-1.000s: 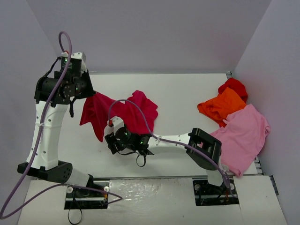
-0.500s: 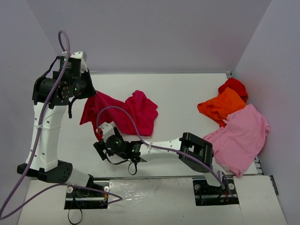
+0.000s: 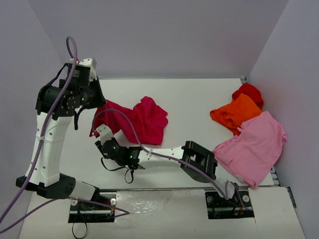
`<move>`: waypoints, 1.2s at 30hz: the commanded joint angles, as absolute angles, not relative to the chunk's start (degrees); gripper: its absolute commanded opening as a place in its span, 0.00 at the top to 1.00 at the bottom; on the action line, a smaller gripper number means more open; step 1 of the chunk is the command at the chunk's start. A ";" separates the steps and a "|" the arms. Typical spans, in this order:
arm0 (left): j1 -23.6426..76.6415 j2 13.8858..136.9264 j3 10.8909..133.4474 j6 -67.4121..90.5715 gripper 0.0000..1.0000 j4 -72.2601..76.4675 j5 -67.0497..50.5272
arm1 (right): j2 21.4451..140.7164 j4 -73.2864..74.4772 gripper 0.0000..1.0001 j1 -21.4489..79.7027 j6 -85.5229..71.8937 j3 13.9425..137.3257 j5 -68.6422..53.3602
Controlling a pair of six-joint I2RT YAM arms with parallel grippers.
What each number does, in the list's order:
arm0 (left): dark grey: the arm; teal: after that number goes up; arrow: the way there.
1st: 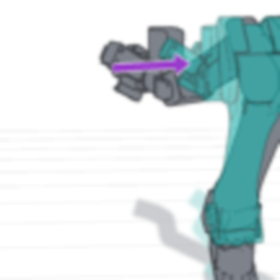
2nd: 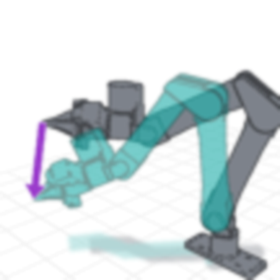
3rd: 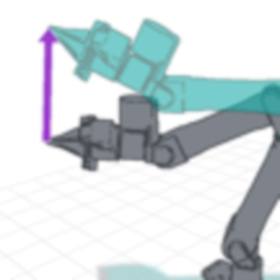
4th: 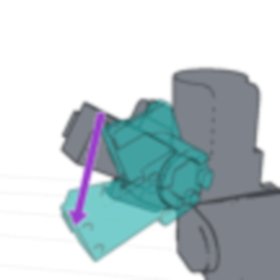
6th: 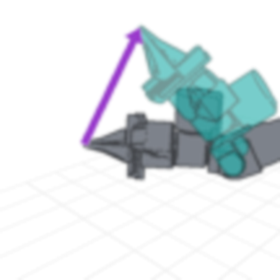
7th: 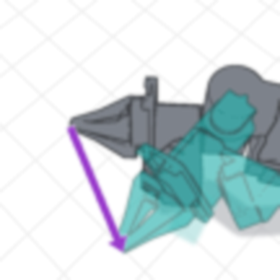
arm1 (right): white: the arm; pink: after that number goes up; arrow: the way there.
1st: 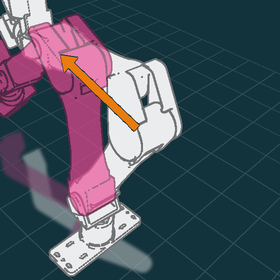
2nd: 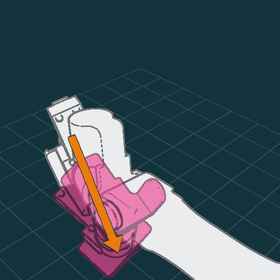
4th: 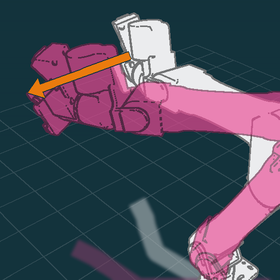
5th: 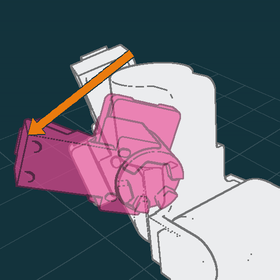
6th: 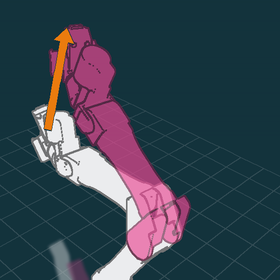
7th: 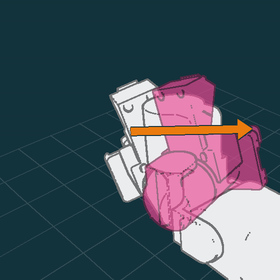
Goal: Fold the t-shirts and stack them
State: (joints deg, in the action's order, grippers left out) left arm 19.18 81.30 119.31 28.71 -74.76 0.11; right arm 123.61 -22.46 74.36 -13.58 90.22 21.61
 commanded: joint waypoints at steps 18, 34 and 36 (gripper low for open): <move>19.34 76.03 113.04 26.54 1.00 -71.07 8.24 | 110.93 -8.58 1.00 72.19 -6.51 92.60 26.08; 18.98 71.61 89.52 29.38 0.79 -61.35 3.04 | 86.11 5.09 1.00 62.87 -9.81 73.81 30.93; 18.98 71.16 87.49 29.66 0.61 -59.77 1.59 | 84.33 5.64 1.00 61.30 -9.48 73.57 30.97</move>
